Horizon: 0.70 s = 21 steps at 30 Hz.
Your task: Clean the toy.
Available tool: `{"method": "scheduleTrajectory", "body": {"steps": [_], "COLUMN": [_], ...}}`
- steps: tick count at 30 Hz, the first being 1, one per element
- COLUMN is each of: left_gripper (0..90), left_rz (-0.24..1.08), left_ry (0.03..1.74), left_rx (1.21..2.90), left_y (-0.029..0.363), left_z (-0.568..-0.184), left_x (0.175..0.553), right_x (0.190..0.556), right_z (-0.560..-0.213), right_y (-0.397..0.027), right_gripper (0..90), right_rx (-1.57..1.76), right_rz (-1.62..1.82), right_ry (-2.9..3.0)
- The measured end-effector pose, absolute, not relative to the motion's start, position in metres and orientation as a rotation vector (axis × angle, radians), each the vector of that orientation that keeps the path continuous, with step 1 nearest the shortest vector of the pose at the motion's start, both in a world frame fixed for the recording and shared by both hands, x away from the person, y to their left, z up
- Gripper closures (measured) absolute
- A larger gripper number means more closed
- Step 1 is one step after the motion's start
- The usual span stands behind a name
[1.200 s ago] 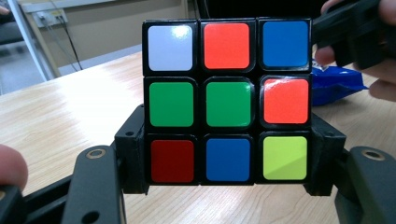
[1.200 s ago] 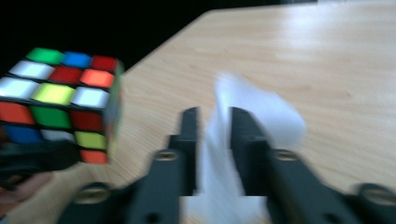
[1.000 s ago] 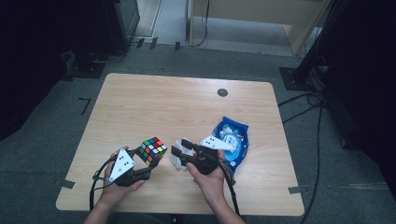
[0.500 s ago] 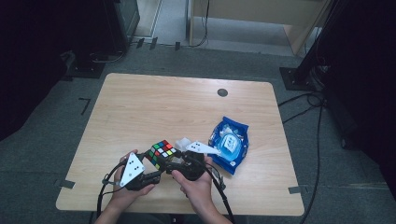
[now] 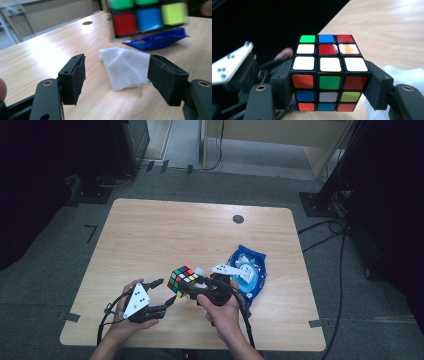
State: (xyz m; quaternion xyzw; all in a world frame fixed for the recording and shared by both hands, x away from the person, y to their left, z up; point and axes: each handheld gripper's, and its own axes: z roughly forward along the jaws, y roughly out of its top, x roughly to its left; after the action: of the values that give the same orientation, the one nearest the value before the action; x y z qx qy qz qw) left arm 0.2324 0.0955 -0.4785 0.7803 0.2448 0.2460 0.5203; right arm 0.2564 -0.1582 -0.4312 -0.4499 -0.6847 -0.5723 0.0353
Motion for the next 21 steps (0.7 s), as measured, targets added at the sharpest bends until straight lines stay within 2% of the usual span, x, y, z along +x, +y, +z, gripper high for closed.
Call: {"method": "scheduleTrajectory", "body": {"steps": [13,15,17,21], "left_gripper": [19.3,21.4,27.6,30.7], "left_rz": [0.666,0.676,0.690,0.701], "left_ry": [0.488,0.477,0.470,0.466], "left_rx": [1.885,1.895,1.897,1.900], "left_y": [0.074,0.072,0.070,0.069], "left_z": [-0.474,-0.475,-0.476,-0.477], "left_x": [0.217,0.216,0.215,0.214], "right_x": [0.255,0.254,0.254,0.253], "right_z": [-0.436,-0.436,-0.437,-0.436], "right_y": [-0.141,-0.139,-0.138,-0.138], "right_gripper": [34.3,34.3,34.4,34.3], "right_rx": [-1.296,-1.304,-1.315,-1.322], "right_rz": [-1.584,-1.569,-1.574,-1.586], "right_ry": [-2.203,-2.217,-2.223,-2.231]}}
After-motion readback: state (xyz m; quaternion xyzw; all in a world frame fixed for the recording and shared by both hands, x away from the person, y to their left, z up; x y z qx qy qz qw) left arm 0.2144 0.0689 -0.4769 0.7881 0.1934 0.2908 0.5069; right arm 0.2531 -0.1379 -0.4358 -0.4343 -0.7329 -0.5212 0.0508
